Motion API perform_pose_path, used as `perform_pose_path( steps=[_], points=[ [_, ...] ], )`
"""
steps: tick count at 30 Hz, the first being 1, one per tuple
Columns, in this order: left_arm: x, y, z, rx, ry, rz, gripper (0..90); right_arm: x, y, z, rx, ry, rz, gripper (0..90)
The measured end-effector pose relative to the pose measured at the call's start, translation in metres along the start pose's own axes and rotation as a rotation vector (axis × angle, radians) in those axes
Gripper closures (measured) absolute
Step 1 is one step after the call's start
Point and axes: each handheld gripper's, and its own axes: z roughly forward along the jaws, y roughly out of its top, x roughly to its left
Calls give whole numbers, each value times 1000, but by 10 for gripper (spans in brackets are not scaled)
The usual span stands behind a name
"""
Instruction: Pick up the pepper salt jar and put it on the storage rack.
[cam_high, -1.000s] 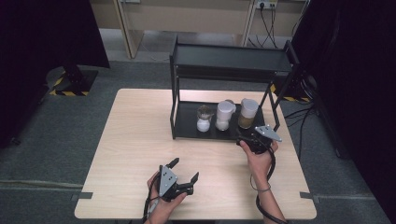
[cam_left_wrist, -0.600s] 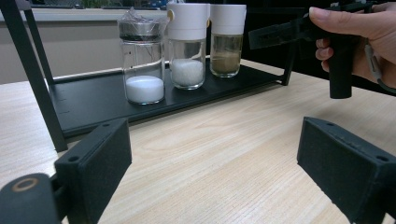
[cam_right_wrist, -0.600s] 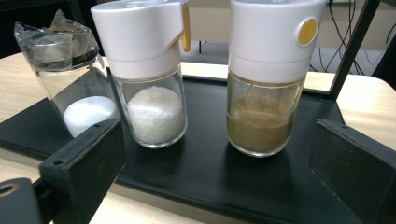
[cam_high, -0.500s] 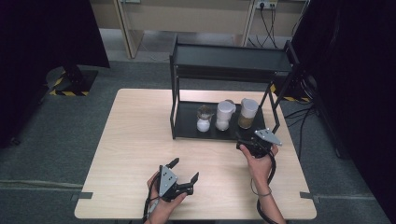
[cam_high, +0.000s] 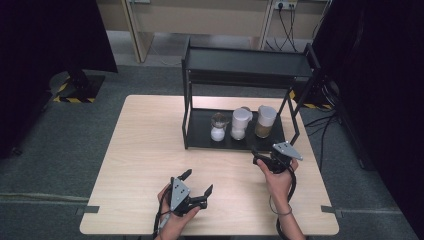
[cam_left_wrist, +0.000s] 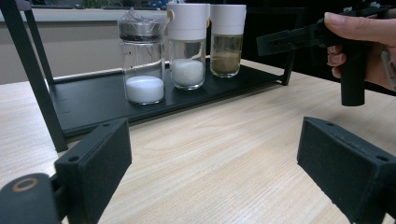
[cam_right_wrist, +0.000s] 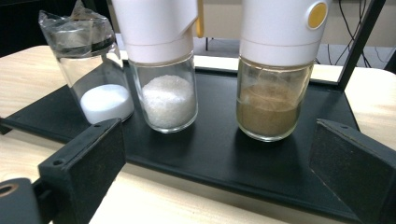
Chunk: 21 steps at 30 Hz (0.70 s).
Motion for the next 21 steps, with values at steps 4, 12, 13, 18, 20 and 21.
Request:
perform_pose_path(
  steps=[4, 12, 13, 18, 20, 21],
  points=[
    [0, 0, 0, 0, 0, -1, 95, 1, -2, -3, 2, 5, -2, 43],
    [0, 0, 0, -1, 1, -1, 95, 0, -5, -8, 3, 10, -1, 42],
    [0, 0, 0, -1, 1, -1, 95, 0, -5, -9, 4, 12, 1, 42],
    [0, 0, 0, -1, 1, -1, 95, 0, -8, -12, 4, 17, 3, 42],
    [0, 0, 0, -1, 1, -1, 95, 0, -9, -13, 4, 17, 1, 42],
    [0, 0, 0, -1, 1, -1, 95, 0, -9, -14, 5, 19, 2, 42]
  ],
)
